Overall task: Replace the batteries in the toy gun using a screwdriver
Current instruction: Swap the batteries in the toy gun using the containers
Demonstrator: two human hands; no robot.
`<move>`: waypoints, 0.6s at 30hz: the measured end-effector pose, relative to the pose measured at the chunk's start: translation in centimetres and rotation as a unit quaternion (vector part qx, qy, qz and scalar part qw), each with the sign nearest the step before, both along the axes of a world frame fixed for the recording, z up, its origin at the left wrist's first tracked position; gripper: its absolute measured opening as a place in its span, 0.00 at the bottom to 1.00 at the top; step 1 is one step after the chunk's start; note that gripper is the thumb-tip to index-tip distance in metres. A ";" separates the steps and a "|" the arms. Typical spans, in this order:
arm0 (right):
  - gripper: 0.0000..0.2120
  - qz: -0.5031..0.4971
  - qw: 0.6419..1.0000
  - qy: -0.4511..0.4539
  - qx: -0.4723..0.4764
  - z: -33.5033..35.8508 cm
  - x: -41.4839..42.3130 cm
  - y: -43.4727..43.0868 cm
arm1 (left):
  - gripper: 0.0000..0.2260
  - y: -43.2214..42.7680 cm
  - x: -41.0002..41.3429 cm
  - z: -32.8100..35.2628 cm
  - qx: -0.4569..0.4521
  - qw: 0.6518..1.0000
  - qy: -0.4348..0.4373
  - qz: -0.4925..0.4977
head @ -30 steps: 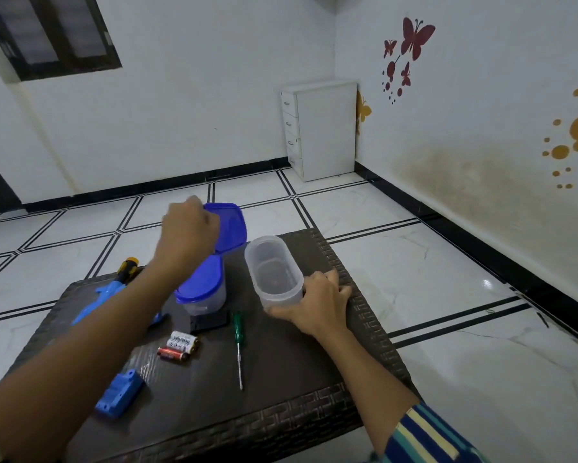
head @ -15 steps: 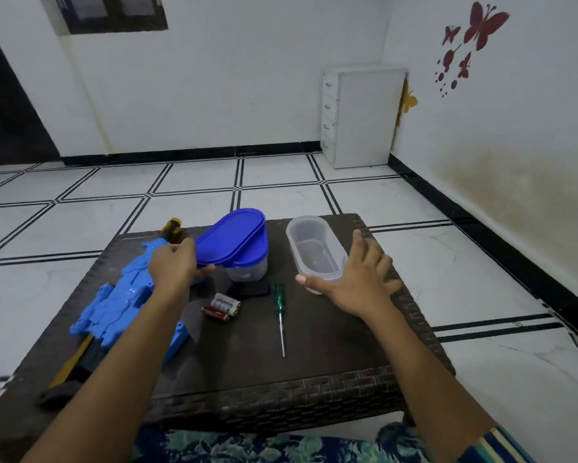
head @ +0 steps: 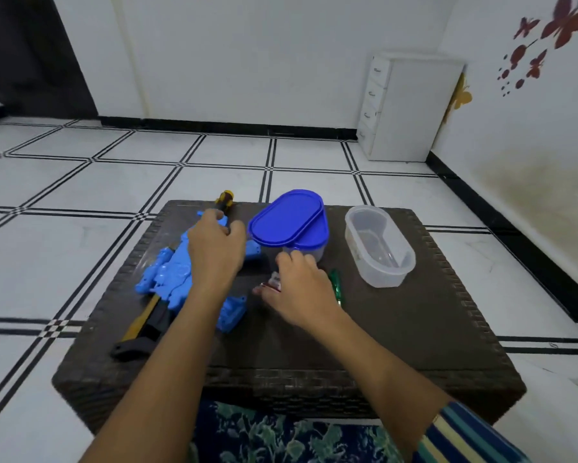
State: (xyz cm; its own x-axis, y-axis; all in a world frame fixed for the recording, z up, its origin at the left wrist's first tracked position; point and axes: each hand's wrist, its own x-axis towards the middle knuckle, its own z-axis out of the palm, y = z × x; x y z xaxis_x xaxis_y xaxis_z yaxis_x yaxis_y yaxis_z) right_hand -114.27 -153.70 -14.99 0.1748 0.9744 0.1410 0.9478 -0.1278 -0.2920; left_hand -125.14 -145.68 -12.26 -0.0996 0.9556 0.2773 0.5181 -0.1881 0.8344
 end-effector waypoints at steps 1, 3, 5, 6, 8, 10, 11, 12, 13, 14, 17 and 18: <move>0.24 -0.004 1.000 -0.021 -0.016 -0.3 -0.2 0.3 | 0.16 0.1 -0.3 -0.3 0.011 1.000 0.004 -0.003; 0.28 -0.009 0.998 -0.050 -0.046 -0.5 -0.5 0.8 | 0.16 0.3 -0.9 -0.6 0.022 1.000 0.007 -0.006; 0.29 -0.012 0.996 -0.056 -0.071 -0.6 -0.9 1.3 | 0.15 0.6 -1.7 -0.5 0.020 1.000 0.008 -0.009; 0.29 -0.016 0.995 -0.049 -0.084 -0.6 -0.9 1.5 | 0.15 0.8 -1.9 -0.5 0.024 1.000 0.008 -0.013; 0.30 -0.017 0.993 -0.016 -0.113 -0.5 -0.8 1.8 | 0.13 1.0 -2.4 -0.5 0.035 0.999 0.011 -0.020; 0.32 -0.020 0.990 0.028 -0.137 -0.6 -0.4 1.9 | 0.13 1.1 -2.8 -0.5 0.047 0.998 0.015 -0.026; 0.32 -0.021 0.988 0.042 -0.144 -0.7 -0.3 1.8 | 0.12 1.2 -2.9 -0.5 0.050 0.998 0.014 -0.028; 0.31 -0.021 0.988 0.051 -0.147 -0.8 -0.2 1.7 | 0.12 1.2 -2.9 -0.4 0.052 0.998 0.014 -0.032; 0.29 -0.018 0.987 0.052 -0.148 -1.0 -0.3 1.6 | 0.12 1.1 -3.0 -0.4 0.055 0.998 0.015 -0.035; 0.26 -0.013 0.988 0.048 -0.145 -1.2 -0.5 1.5 | 0.12 1.0 -2.9 -0.3 0.058 0.997 0.016 -0.039; 0.19 0.004 0.993 0.025 -0.116 -1.7 -1.1 1.0 | 0.12 0.8 -2.4 -0.6 0.060 0.996 0.015 -0.058; 0.19 0.007 0.994 0.024 -0.102 -1.8 -1.2 0.8 | 0.12 0.7 -2.2 -0.7 0.058 0.996 0.017 -0.066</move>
